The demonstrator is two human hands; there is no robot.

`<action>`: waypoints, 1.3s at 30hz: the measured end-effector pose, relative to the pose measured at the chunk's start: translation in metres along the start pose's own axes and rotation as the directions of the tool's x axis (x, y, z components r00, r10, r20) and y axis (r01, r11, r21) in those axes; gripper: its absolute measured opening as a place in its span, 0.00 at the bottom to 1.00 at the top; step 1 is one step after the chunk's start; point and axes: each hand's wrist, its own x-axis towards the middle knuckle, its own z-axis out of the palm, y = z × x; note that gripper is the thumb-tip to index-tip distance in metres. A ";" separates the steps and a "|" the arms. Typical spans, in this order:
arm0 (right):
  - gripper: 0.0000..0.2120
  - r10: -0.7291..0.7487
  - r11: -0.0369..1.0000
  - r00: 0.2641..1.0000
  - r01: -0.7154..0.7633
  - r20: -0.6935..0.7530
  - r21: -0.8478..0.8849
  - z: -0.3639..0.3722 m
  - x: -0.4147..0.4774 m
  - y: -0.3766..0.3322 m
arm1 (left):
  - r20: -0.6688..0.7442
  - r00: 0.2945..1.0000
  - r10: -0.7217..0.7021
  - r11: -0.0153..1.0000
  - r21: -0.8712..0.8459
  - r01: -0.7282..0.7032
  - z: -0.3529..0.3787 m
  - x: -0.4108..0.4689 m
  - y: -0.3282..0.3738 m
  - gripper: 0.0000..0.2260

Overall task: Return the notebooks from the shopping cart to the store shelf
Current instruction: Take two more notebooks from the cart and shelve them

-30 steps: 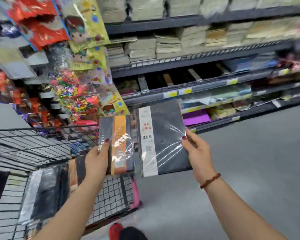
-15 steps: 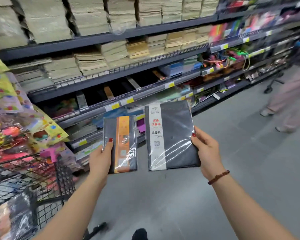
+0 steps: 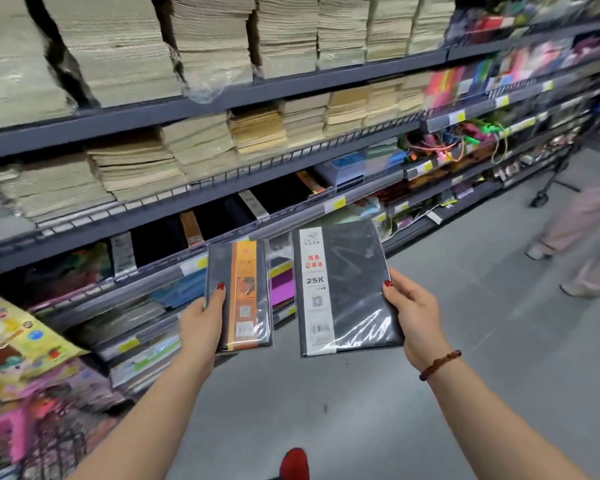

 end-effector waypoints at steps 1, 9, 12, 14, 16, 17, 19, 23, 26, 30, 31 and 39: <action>0.16 0.011 1.000 1.000 -0.011 0.003 -0.001 0.005 0.013 -0.001 | 0.001 1.000 -0.009 1.000 0.009 0.009 0.005 0.012 0.004 0.16; 0.16 0.085 0.996 0.995 -0.084 0.060 -0.025 0.041 0.110 -0.008 | -0.053 0.995 -0.085 0.996 0.010 0.086 0.036 0.085 0.020 0.17; 0.16 0.113 0.993 0.990 -0.109 0.086 -0.049 0.050 0.152 -0.009 | -0.103 0.990 -0.097 0.995 0.008 0.098 0.052 0.103 0.022 0.16; 0.15 0.133 0.989 0.985 -0.125 0.106 -0.079 0.056 0.181 -0.007 | -0.139 0.982 -0.125 0.992 -0.008 0.125 0.064 0.114 0.023 0.16; 0.15 0.167 0.984 0.976 -0.155 0.142 -0.088 0.061 0.214 -0.004 | -0.188 0.970 -0.151 0.989 -0.034 0.147 0.079 0.122 0.023 0.16; 0.14 0.182 0.981 0.970 -0.169 0.159 -0.090 0.063 0.231 -0.003 | -0.212 0.964 -0.163 0.987 -0.048 0.156 0.087 0.125 0.024 0.16; 0.14 0.217 0.974 0.958 -0.200 0.189 -0.107 0.069 0.264 -0.002 | -0.265 0.945 -0.193 0.981 -0.074 0.180 0.105 0.131 0.025 0.15; 0.15 0.302 0.951 0.921 -0.272 0.246 -0.147 0.078 0.325 0.008 | -0.364 0.885 -0.290 0.957 -0.133 0.259 0.140 0.140 0.025 0.17; 0.15 0.344 0.936 0.891 -0.300 0.297 -0.186 0.091 0.365 0.019 | -0.438 0.829 -0.348 0.937 -0.191 0.292 0.160 0.150 0.021 0.18; 0.17 0.382 0.922 0.855 -0.325 0.350 -0.211 0.118 0.406 0.042 | -0.511 0.774 -0.374 0.925 -0.258 0.278 0.172 0.166 0.017 0.16; 0.18 0.385 0.921 0.849 -0.328 0.362 -0.210 0.128 0.411 0.040 | -0.522 0.767 -0.374 0.925 -0.268 0.269 0.173 0.170 0.018 0.15; 0.09 0.346 0.936 0.865 -0.287 0.363 -0.206 0.198 0.446 0.062 | -0.530 0.774 -0.347 0.933 -0.279 0.227 0.178 0.203 -0.001 0.15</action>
